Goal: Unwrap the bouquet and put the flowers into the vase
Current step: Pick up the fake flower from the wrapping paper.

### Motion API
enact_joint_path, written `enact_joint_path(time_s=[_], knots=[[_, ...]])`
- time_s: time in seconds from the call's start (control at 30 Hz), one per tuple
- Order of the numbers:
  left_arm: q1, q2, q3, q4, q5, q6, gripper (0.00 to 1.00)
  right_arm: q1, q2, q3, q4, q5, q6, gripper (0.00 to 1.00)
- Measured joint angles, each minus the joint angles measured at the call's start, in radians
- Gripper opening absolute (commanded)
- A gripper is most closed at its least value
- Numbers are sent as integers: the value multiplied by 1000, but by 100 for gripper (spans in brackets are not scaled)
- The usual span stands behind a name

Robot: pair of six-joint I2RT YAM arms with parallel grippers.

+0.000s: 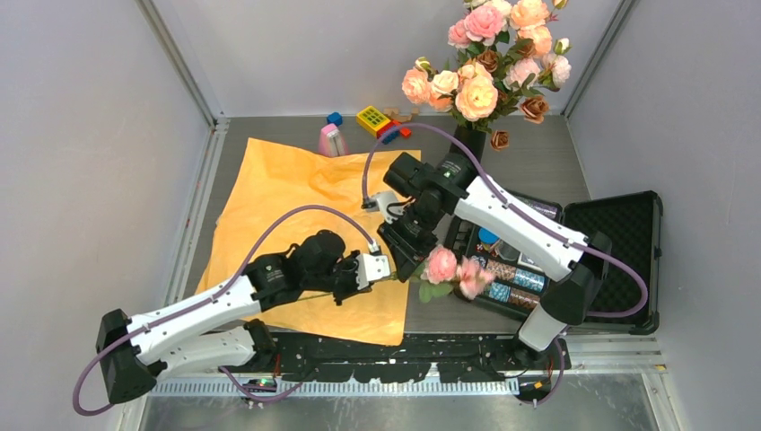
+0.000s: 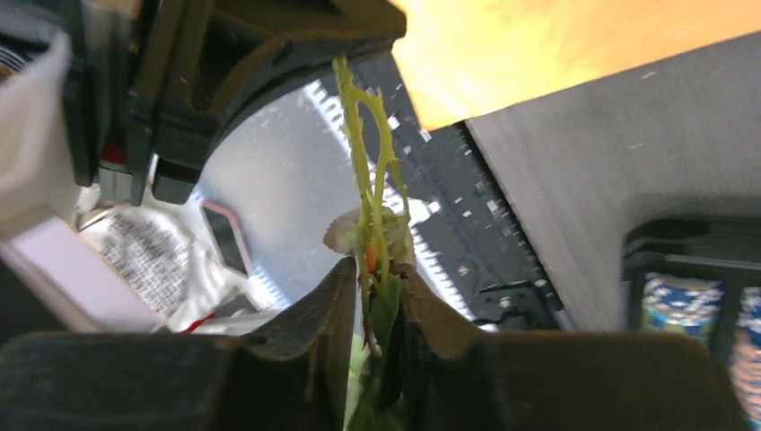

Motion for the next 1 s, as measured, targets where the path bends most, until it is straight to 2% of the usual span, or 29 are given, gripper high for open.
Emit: enact_joint_path(time_s=[0.1,0.2,0.33,0.53,0.77,0.83,1.0], knots=[[-1,7,9,-8,-5,-32,0,1,-14,48,31,97,20,64],[0,8,11,-32,-24,-93,0,-2,-102,58,126,231,50,78],[0,-3,10,-39,-53,-204,0,-16,-278,46,289,418,102,82],[30,-103,-81,114,-88,-487,0,-29,-525,-114,586,609,203,87],[69,-113,-197,439,-129,-798,0,-29,-644,-415,929,602,351,89],[76,-113,-207,530,-139,-849,0,-29,-657,-500,1020,575,402,89],[81,-118,-220,750,-152,-909,0,-29,-665,-652,1203,501,524,80]])
